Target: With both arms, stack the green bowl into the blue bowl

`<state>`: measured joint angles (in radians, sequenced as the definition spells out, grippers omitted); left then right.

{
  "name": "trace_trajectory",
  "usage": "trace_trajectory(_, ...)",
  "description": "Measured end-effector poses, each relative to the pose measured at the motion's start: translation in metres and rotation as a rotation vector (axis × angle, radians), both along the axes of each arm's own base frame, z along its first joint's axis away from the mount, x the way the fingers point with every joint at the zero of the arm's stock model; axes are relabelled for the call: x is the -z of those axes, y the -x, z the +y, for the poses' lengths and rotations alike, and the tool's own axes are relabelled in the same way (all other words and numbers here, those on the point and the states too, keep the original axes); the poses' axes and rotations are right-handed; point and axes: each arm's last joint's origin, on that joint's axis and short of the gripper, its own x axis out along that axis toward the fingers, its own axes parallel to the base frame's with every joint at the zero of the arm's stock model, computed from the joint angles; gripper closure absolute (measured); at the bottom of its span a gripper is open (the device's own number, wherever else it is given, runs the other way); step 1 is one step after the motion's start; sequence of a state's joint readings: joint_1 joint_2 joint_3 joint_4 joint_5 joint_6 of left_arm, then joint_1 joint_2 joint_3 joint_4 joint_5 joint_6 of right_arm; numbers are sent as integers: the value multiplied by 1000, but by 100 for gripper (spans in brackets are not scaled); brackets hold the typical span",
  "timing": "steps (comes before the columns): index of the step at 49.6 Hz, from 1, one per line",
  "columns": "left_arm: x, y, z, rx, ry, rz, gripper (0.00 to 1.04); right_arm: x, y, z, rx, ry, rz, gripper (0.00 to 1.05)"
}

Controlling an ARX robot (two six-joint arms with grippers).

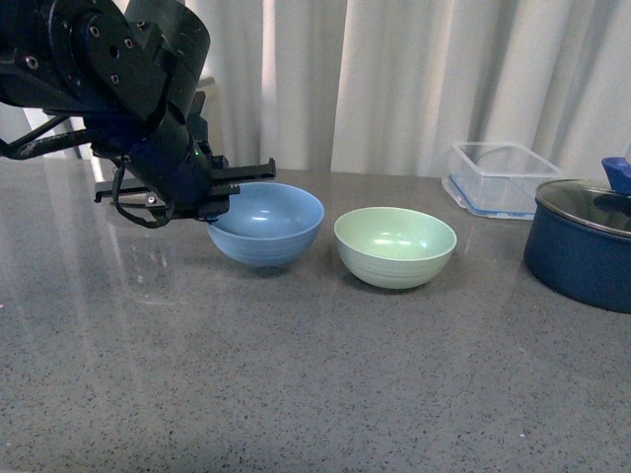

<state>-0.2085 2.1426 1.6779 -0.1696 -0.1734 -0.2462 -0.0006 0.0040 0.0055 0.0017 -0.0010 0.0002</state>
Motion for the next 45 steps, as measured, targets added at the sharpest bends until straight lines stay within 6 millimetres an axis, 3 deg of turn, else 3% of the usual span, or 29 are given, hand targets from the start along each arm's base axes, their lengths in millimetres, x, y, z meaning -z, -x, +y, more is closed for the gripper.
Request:
trace_trajectory(15, 14, -7, -7, 9, 0, 20, 101, 0, 0, 0, 0, 0, 0, 10)
trace_trajectory(30, 14, -7, -10, 16, 9, 10, 100, 0, 0, 0, 0, 0, 0, 10)
trace_trajectory(39, 14, -7, -10, 24, 16, 13, 78, 0, 0, 0, 0, 0, 0, 10)
trace_trajectory(45, 13, -1, -6, 19, 15, 20, 53, 0, 0, 0, 0, 0, 0, 10)
